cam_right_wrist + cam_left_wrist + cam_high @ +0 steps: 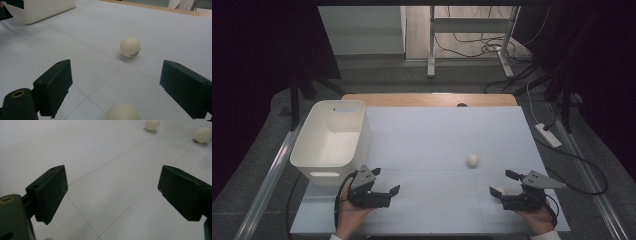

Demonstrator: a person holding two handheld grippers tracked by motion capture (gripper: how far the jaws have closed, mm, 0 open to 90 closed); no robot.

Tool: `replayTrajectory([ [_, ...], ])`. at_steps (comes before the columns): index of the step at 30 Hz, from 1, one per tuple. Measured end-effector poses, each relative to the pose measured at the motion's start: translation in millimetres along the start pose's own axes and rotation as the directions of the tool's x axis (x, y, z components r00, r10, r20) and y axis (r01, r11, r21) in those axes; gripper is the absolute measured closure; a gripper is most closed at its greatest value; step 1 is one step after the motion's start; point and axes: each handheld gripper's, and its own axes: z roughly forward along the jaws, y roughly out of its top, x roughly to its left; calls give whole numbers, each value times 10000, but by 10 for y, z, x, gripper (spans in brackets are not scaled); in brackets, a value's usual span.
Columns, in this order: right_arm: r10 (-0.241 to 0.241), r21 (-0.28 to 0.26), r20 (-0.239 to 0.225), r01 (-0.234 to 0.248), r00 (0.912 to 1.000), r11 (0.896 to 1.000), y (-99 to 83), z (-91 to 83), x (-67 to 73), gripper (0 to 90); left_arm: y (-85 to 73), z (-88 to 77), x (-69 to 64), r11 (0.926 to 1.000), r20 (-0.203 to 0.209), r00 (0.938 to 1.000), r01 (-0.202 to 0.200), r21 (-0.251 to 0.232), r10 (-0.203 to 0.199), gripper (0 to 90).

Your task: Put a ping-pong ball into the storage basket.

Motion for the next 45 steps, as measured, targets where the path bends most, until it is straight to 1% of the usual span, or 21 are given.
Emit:
replayTrajectory([
  [2,-38,-5,17,38,10000,10000,8,3,-4,106,22,1,-16,10000,-31,10000,-46,-10,46,102],
  [6,-17,-11,23,17,10000,10000,22,27,-14,107,83,29,-56,10000,15,10000,3,-24,-3,107],
  [9,-75,-15,7,75,10000,10000,38,47,-6,107,125,63,-88,9999,75,9999,-116,42,115,109],
  [11,-135,0,51,135,9999,9999,41,50,-7,107,181,115,-124,9994,181,9994,-311,159,308,109],
  [14,-38,-54,41,39,10000,10000,40,39,-20,110,227,163,-152,9992,300,9989,-361,197,355,109],
  [18,-43,-62,45,43,10000,10000,40,35,-20,111,274,207,-183,9987,396,9982,-468,193,460,109],
  [24,-121,-122,15,121,9999,9999,49,25,3,111,342,290,-284,9976,660,9957,-666,199,651,111],
  [27,-131,-187,25,131,9999,9997,54,8,9,112,369,329,-315,9971,706,9950,-726,238,707,111],
  [33,-74,-418,53,76,10000,9991,72,-35,12,113,433,423,-367,9963,981,9921,-812,271,782,111],
  [38,-122,-408,68,124,9999,9991,69,-36,21,114,472,490,-402,9966,1122,9908,-790,230,759,112],
  [45,-152,-310,4,152,9999,9994,69,-21,48,115,531,617,-470,9953,1302,9876,-924,287,879,113],
])
